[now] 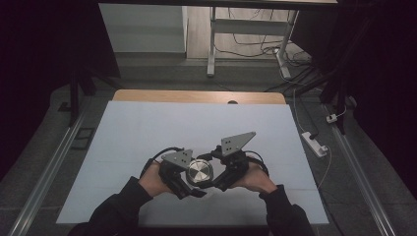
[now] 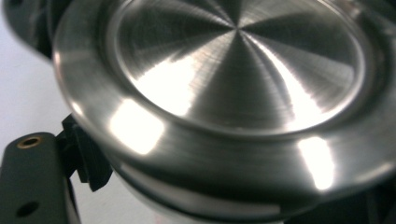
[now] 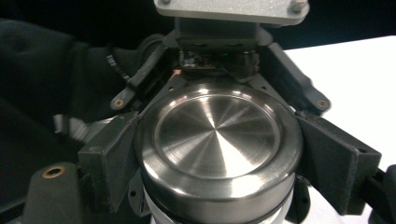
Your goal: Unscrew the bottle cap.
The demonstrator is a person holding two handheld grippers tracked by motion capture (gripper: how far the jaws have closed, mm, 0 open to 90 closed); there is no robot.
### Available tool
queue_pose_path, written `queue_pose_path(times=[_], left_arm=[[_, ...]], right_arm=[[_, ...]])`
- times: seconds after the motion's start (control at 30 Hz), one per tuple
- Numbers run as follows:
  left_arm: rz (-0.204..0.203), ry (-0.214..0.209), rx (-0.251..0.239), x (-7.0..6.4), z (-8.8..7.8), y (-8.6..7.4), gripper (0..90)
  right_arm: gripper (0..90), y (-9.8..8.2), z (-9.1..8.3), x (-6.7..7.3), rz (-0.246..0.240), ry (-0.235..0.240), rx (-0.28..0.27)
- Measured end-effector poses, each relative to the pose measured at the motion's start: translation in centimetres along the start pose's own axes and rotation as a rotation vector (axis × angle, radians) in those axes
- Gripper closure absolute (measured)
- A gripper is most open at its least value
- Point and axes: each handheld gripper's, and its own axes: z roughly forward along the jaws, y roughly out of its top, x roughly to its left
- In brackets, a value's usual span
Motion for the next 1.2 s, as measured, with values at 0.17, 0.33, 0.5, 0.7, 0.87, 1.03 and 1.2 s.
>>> queue_pose_path(times=[0.17,0.33,0.5,0.7,0.87,1.03,1.2], left_arm=[[-0.064,0.104,0.000,0.5,-0.3,-0.2,14.6],[-0.184,0.286,0.007,1.3,-0.9,-0.7,14.6],[-0.242,0.344,0.005,1.7,-0.9,-1.1,14.6],[-0.213,0.329,0.017,1.3,-0.5,-0.7,14.6],[-0.187,0.309,0.026,1.0,-0.4,-0.4,14.6],[-0.139,0.219,0.014,0.9,-0.5,-0.5,14.6],[-0.069,0.096,-0.010,0.5,-0.7,-0.2,14.6]], right_arm=[[8.3,0.4,-0.3,0.0,0.024,-0.069,0.003],[2.8,1.2,-0.7,0.1,0.113,-0.289,0.046],[4.1,1.1,0.2,0.2,0.125,-0.443,0.064],[6.8,0.8,1.6,0.5,0.106,-0.498,0.037],[17.6,0.5,1.9,0.5,0.095,-0.451,0.047],[18.2,0.6,1.7,0.8,0.072,-0.380,0.065],[18.2,0.6,0.8,0.8,0.027,-0.228,0.045]])
